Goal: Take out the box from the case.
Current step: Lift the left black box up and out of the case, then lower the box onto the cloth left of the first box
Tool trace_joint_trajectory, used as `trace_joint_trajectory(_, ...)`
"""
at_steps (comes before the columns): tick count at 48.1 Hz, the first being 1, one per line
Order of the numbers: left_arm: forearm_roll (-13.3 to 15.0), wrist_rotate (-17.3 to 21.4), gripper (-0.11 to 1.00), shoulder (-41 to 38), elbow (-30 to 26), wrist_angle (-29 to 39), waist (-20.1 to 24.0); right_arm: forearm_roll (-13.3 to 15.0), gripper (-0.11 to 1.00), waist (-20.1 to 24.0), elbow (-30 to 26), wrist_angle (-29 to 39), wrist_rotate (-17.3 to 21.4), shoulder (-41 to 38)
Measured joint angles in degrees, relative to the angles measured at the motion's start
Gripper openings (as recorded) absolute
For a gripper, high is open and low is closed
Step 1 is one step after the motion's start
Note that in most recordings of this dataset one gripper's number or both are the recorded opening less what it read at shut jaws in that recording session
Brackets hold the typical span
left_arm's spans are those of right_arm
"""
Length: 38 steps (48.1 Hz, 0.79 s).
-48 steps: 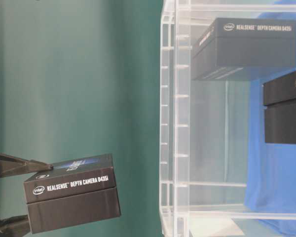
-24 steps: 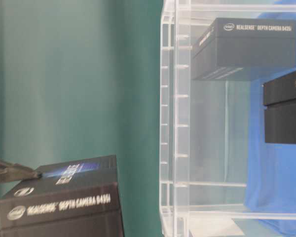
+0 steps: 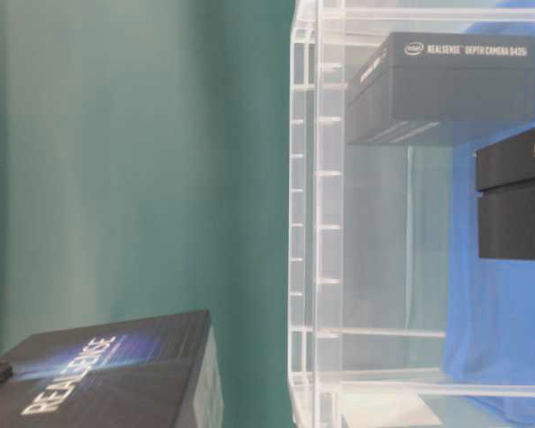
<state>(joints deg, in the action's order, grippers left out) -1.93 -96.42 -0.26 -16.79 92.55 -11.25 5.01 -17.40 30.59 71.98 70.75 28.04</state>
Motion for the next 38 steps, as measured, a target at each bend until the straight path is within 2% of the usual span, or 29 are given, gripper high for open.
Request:
trace_joint_trajectory(14, -0.53, -0.26, 0.61, 0.0, 2.29, -0.97, 0.09, -0.09, 0.94, 0.18, 0.0, 0.09, 0.0, -0.09)
trace_joint_trajectory(23, -0.53, -0.97, 0.61, 0.0, 7.47, -5.1, -0.88, 0.0, 0.94, 0.44, 0.0, 0.09, 0.0, 0.0)
trace_joint_trajectory(38, -0.62, -3.87, 0.61, 0.0, 21.45, -17.93, -3.43, 0.0, 0.94, 0.44, 0.0, 0.18, 0.0, -0.09)
